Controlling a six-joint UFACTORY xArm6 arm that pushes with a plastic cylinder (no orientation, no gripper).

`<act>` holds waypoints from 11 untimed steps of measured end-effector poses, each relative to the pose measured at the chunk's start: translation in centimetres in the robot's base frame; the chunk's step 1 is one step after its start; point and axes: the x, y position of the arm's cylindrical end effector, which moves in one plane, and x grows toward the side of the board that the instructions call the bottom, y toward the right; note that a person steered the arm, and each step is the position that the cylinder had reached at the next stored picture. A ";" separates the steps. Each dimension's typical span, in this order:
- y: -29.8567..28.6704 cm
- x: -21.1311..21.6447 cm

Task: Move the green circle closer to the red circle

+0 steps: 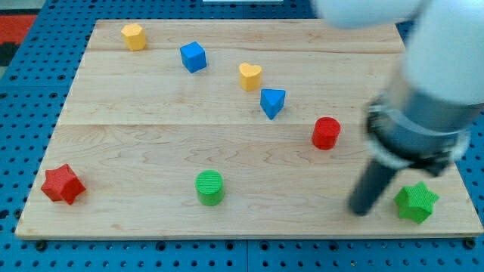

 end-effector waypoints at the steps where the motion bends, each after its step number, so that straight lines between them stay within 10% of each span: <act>1: -11.5 2.5; 5: -21.0 -4.4; 7: -8.3 -4.9; 8: -14.5 -6.3; 11: -4.3 -8.1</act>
